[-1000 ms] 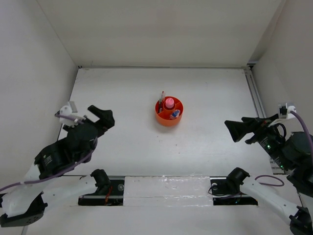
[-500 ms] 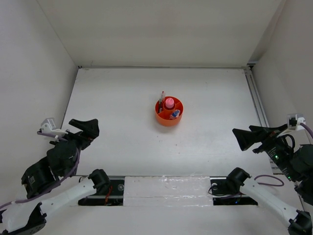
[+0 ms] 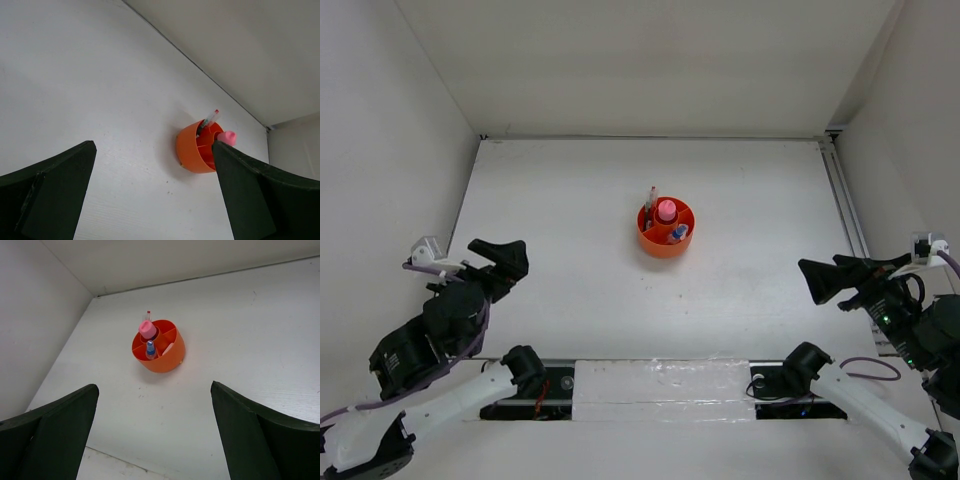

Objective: Sort the stationery into containers
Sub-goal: Reset both arms

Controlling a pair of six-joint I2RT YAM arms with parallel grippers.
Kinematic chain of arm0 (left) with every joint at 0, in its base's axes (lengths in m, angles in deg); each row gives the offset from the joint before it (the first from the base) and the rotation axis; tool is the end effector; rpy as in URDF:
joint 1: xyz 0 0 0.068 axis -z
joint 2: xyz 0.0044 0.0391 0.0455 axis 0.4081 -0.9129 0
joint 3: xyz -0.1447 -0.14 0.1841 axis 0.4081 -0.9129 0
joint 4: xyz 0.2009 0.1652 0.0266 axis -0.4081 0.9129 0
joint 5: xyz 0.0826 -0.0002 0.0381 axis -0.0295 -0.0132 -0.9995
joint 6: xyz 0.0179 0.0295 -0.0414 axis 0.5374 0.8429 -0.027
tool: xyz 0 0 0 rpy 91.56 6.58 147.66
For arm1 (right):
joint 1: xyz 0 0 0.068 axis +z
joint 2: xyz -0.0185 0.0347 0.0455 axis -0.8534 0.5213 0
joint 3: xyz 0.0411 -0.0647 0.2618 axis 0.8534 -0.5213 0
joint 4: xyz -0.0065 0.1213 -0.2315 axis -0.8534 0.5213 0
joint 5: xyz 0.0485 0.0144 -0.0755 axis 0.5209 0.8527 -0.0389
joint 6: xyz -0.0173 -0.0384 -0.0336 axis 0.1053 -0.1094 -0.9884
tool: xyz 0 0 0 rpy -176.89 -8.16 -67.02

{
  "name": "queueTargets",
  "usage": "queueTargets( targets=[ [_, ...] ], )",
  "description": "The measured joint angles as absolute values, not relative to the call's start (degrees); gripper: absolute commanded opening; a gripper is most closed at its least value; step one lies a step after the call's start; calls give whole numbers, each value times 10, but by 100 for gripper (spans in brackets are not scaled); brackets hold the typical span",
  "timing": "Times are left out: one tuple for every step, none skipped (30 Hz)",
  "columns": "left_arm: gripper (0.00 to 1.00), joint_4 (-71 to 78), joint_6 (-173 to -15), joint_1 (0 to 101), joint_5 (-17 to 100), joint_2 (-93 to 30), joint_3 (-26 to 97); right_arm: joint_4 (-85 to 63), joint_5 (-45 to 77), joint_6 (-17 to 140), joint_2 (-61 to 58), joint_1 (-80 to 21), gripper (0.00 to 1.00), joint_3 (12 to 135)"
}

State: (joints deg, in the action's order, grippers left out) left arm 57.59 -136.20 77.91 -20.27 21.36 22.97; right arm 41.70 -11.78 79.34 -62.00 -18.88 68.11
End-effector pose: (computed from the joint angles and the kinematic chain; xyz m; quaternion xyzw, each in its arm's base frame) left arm 0.0406 -0.0067 0.3856 -0.2742 0.7086 -0.2264 0.6095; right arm 0.0022 -0.0142 0.4252 0.0263 0.7284 0.2509 0.6371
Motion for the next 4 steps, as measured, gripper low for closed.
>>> queueTargets(
  targets=[
    [99,575,-1362,779,-203,220,230,417,-118,793,-620,-189,100,681],
    [99,575,-1362,779,-203,225,230,417,-117,793,-620,-189,100,680],
    [99,575,-1362,779,-203,230,230,416,-117,793,-620,-189,100,679],
    [99,575,-1362,779,-203,233,230,414,-117,793,-620,-189,100,676]
  ],
)
